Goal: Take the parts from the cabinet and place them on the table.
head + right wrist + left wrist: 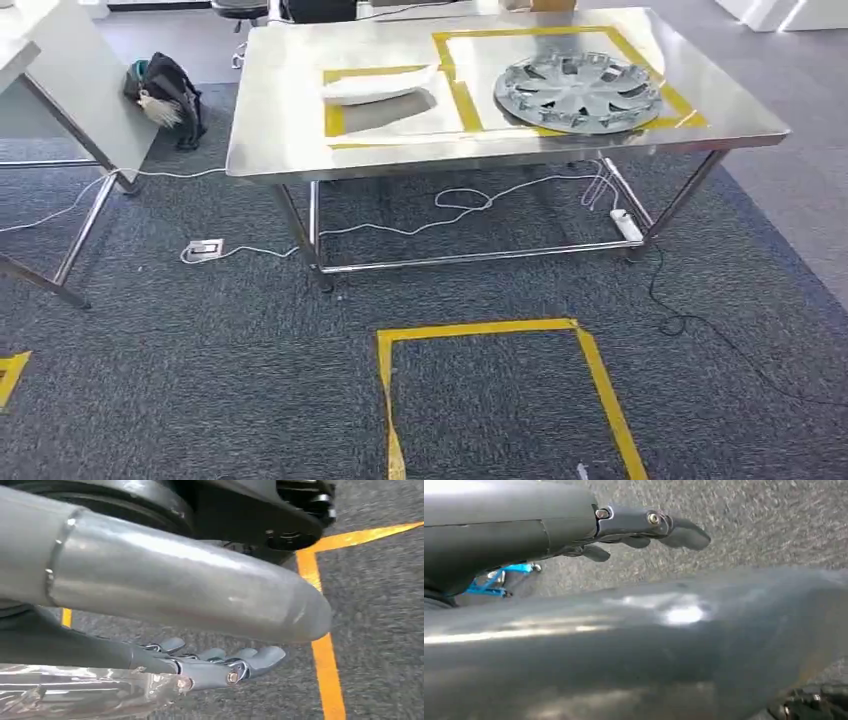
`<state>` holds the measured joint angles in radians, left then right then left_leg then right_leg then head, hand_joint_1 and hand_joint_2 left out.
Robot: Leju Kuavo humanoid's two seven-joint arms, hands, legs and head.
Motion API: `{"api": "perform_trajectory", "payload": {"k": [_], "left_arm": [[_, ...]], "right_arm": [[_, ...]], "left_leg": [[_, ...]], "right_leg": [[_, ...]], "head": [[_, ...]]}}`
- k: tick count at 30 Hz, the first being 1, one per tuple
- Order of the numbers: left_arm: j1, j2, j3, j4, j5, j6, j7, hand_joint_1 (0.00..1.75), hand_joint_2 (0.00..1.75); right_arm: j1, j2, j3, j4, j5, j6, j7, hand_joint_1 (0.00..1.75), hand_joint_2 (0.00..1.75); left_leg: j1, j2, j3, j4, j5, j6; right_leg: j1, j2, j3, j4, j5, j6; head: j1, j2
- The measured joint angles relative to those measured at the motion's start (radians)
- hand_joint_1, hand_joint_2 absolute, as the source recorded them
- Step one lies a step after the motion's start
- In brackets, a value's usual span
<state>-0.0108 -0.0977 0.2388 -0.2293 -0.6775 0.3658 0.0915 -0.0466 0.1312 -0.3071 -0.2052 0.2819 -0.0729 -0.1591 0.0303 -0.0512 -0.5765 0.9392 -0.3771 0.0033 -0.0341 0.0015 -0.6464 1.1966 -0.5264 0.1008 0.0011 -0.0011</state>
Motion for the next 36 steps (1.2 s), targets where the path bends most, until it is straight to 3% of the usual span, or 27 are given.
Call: {"api": "perform_trajectory", "payload": {"k": [1, 2, 3, 4, 7, 8, 9, 10, 12, 13, 14, 16, 17, 18, 20, 22, 23, 24, 25, 27, 28, 29, 31, 32, 33, 34, 36], "left_arm": [[-0.002, -0.003, 0.003, 0.003, 0.0, 0.003, -0.009, 0.0, 0.0], [-0.006, -0.004, 0.006, 0.004, 0.0, 0.004, -0.015, 0.0, 0.0], [-0.007, 0.002, 0.008, 0.004, 0.0, 0.005, -0.018, 0.0, 0.0], [-0.007, 0.002, 0.009, 0.005, 0.0, 0.006, -0.021, 0.0, 0.0], [-0.005, 0.0, 0.013, 0.012, -0.001, 0.006, -0.026, 0.0, 0.0], [-0.004, -0.001, 0.014, 0.014, -0.001, 0.006, -0.026, 0.0, 0.0], [-0.005, -0.001, 0.014, 0.014, -0.002, 0.006, -0.026, 0.0, 0.0], [-0.008, -0.001, 0.014, 0.015, -0.002, 0.006, -0.026, 0.0, 0.0], [-0.012, -0.003, 0.014, 0.016, -0.003, 0.005, -0.026, 0.0, 0.0], [-0.012, -0.003, 0.014, 0.016, -0.003, 0.004, -0.026, 0.0, 0.0], [-0.009, -0.003, 0.015, 0.016, -0.003, 0.003, -0.026, 0.0, 0.0], [-0.007, -0.003, 0.015, 0.017, -0.003, -0.002, -0.022, 0.0, 0.0], [-0.008, -0.003, 0.015, 0.017, -0.003, -0.003, -0.021, 0.0, 0.0], [-0.013, -0.003, 0.015, 0.017, -0.003, -0.004, -0.02, 0.0, 0.0], [-0.018, -0.004, 0.015, 0.017, -0.005, -0.004, -0.014, 0.0, 0.0], [-0.011, -0.003, 0.016, 0.019, -0.007, -0.004, -0.01, 0.0, 0.0], [-0.009, -0.004, 0.016, 0.019, -0.007, -0.004, -0.008, 0.0, 0.0], [-0.008, -0.002, 0.016, 0.02, -0.007, -0.004, -0.008, 0.0, 0.0], [-0.009, -0.002, 0.017, 0.02, -0.007, -0.004, -0.008, 0.0, 0.0], [-0.015, -0.005, 0.017, 0.02, -0.008, -0.004, -0.008, 0.0, 0.0], [-0.014, -0.005, 0.017, 0.02, -0.01, -0.005, -0.008, 0.0, 0.0], [-0.012, -0.005, 0.017, 0.021, -0.01, -0.006, -0.008, 0.0, 0.0], [-0.01, -0.004, 0.018, 0.021, -0.01, -0.008, -0.008, 0.0, 0.0], [-0.01, -0.004, 0.018, 0.021, -0.01, -0.008, -0.008, 0.0, 0.0], [-0.011, -0.005, 0.018, 0.021, -0.01, -0.011, -0.008, 0.0, 0.0], [-0.016, -0.004, 0.018, 0.021, -0.01, -0.012, -0.008, 0.0, 0.0], [-0.013, -0.004, 0.019, 0.022, -0.011, -0.013, -0.008, 0.0, 0.0]], "right_arm": [[-0.001, 0.0, 0.0, 0.0, 0.003, -0.002, 0.0, 0.0, 0.0], [-0.002, 0.0, 0.002, 0.0, 0.006, -0.002, 0.0, 0.0, 0.0], [-0.006, 0.006, 0.005, 0.001, 0.009, -0.001, 0.001, 0.0, 0.0], [-0.003, 0.007, 0.008, 0.002, 0.011, 0.0, 0.0, 0.0, 0.0], [-0.005, 0.005, 0.009, 0.003, 0.014, 0.002, 0.0, 0.0, 0.0], [-0.006, 0.005, 0.01, 0.003, 0.014, 0.002, 0.001, 0.0, 0.0], [-0.005, 0.005, 0.013, 0.003, 0.014, 0.002, 0.0, 0.0, 0.0], [-0.003, 0.005, 0.014, 0.003, 0.014, 0.002, 0.0, 0.0, 0.0], [0.003, 0.005, 0.014, 0.003, 0.015, 0.005, 0.0, 0.0, 0.0], [0.003, 0.005, 0.015, 0.004, 0.015, 0.007, 0.0, 0.0, 0.0], [0.002, 0.005, 0.016, 0.004, 0.016, 0.01, -0.001, 0.0, 0.0], [-0.001, 0.005, 0.017, 0.004, 0.017, 0.016, -0.002, 0.0, 0.0], [-0.002, 0.005, 0.018, 0.004, 0.018, 0.018, -0.003, 0.0, 0.0], [-0.003, 0.005, 0.02, 0.004, 0.018, 0.022, -0.003, 0.0, 0.0], [-0.005, 0.005, 0.023, 0.004, 0.021, 0.029, -0.007, 0.0, 0.0], [-0.011, 0.005, 0.024, 0.004, 0.021, 0.035, -0.011, 0.0, 0.0], [-0.013, 0.005, 0.025, 0.004, 0.023, 0.037, -0.012, 0.0, 0.0], [-0.015, 0.005, 0.025, 0.004, 0.023, 0.037, -0.013, 0.0, 0.0], [-0.013, 0.005, 0.025, 0.004, 0.023, 0.037, -0.013, 0.0, 0.0], [-0.006, 0.005, 0.025, 0.004, 0.023, 0.037, -0.013, 0.0, 0.0], [-0.003, 0.005, 0.026, 0.004, 0.023, 0.038, -0.013, 0.0, 0.0], [-0.002, 0.004, 0.026, 0.005, 0.023, 0.038, -0.013, 0.0, 0.0], [-0.005, 0.004, 0.026, 0.005, 0.023, 0.039, -0.013, 0.0, 0.0], [-0.006, 0.004, 0.026, 0.005, 0.023, 0.04, -0.013, 0.0, 0.0], [-0.006, 0.003, 0.026, 0.005, 0.023, 0.04, -0.013, 0.0, 0.0], [-0.005, 0.003, 0.026, 0.005, 0.023, 0.041, -0.013, 0.0, 0.0], [-0.009, 0.003, 0.027, 0.005, 0.023, 0.042, -0.013, 0.0, 0.0]], "left_leg": [[0.01, -0.014, -0.008, 0.007, 0.003, -0.013], [0.017, -0.027, -0.02, 0.022, 0.003, -0.028], [0.012, -0.038, -0.031, 0.034, 0.001, -0.041], [0.011, -0.041, -0.034, 0.04, 0.0, -0.045], [0.02, -0.064, -0.04, 0.027, 0.023, -0.054], [0.021, -0.04, -0.044, 0.033, 0.012, -0.054], [0.019, 0.006, -0.067, 0.08, -0.026, -0.048], [0.015, 0.029, -0.102, 0.157, -0.073, -0.046], [0.01, 0.041, -0.174, 0.329, -0.154, -0.044], [0.007, 0.041, -0.186, 0.373, -0.17, -0.04], [0.003, 0.041, -0.17, 0.365, -0.161, -0.034], [-0.01, 0.053, -0.078, 0.233, -0.106, -0.014], [-0.02, 0.079, -0.018, 0.144, -0.081, -0.001], [-0.036, 0.149, 0.031, 0.069, -0.085, 0.009], [-0.038, 0.128, 0.024, 0.058, -0.081, 0.0], [-0.041, 0.102, 0.02, 0.055, -0.078, 0.005], [-0.032, 0.09, 0.024, 0.048, -0.067, 0.013], [-0.03, 0.08, 0.021, 0.047, -0.065, 0.017], [-0.03, 0.07, 0.018, 0.047, -0.061, 0.023], [-0.032, 0.037, 0.01, 0.048, -0.055, 0.03], [-0.033, 0.021, 0.008, 0.048, -0.053, 0.03], [-0.033, 0.005, 0.007, 0.049, -0.052, 0.029], [-0.033, -0.028, 0.008, 0.049, -0.049, 0.025], [-0.033, -0.043, 0.008, 0.049, -0.048, 0.023], [-0.031, -0.054, 0.006, 0.05, -0.046, 0.02], [-0.037, -0.068, -0.002, 0.059, -0.046, 0.014], [-0.029, -0.09, -0.012, 0.051, -0.036, -0.001]], "right_leg": [[-0.009, 0.009, 0.068, -0.103, 0.034, 0.01], [-0.025, 0.047, 0.131, -0.195, 0.045, 0.025], [-0.013, 0.082, 0.125, -0.195, 0.023, 0.024], [-0.017, 0.062, 0.123, -0.191, 0.029, -0.007], [-0.01, 0.036, 0.12, -0.172, 0.035, -0.038], [-0.008, 0.021, 0.115, -0.172, 0.042, -0.05], [-0.004, 0.013, 0.11, -0.173, 0.047, -0.058], [-0.002, 0.002, 0.103, -0.173, 0.051, -0.063], [0.006, -0.031, 0.091, -0.173, 0.055, -0.069], [0.011, -0.046, 0.086, -0.173, 0.057, -0.072], [0.015, -0.061, 0.083, -0.173, 0.059, -0.073], [0.023, -0.086, 0.08, -0.173, 0.062, -0.072], [0.024, -0.098, 0.081, -0.173, 0.063, -0.071], [0.03, -0.111, 0.084, -0.171, 0.063, -0.067], [0.034, -0.133, 0.084, -0.172, 0.063, -0.058], [0.031, -0.159, 0.094, -0.179, 0.066, -0.049], [0.026, -0.136, 0.089, -0.175, 0.061, -0.039], [0.025, -0.062, 0.077, -0.145, 0.033, -0.033], [0.025, -0.027, 0.055, -0.086, -0.006, -0.032], [0.027, -0.003, -0.021, 0.088, -0.085, -0.031], [0.029, -0.002, -0.048, 0.143, -0.1, -0.032], [0.029, -0.002, -0.049, 0.144, -0.087, -0.034], [0.028, 0.004, 0.014, 0.013, -0.006, -0.039], [0.026, 0.024, 0.062, -0.084, 0.038, -0.042], [0.02, 0.09, 0.098, -0.161, 0.054, -0.045], [0.013, 0.111, 0.105, -0.192, 0.042, -0.048], [0.022, 0.092, 0.111, -0.185, 0.044, -0.055]], "head": [[0.001, 0.0], [0.002, 0.0], [0.009, 0.0], [0.005, 0.0], [-0.007, 0.0], [-0.01, 0.0], [-0.011, 0.0], [-0.015, 0.0], [-0.016, 0.0], [-0.016, 0.0], [-0.016, 0.0], [-0.016, 0.0], [-0.016, 0.0], [-0.016, 0.0], [-0.014, 0.0], [-0.016, 0.0], [-0.017, 0.0], [-0.013, 0.0], [-0.011, 0.0], [-0.011, 0.0], [-0.01, 0.0], [-0.01, 0.0], [-0.01, 0.0], [-0.01, 0.0], [-0.01, 0.0], [-0.013, 0.0], [-0.011, 0.0]]}}
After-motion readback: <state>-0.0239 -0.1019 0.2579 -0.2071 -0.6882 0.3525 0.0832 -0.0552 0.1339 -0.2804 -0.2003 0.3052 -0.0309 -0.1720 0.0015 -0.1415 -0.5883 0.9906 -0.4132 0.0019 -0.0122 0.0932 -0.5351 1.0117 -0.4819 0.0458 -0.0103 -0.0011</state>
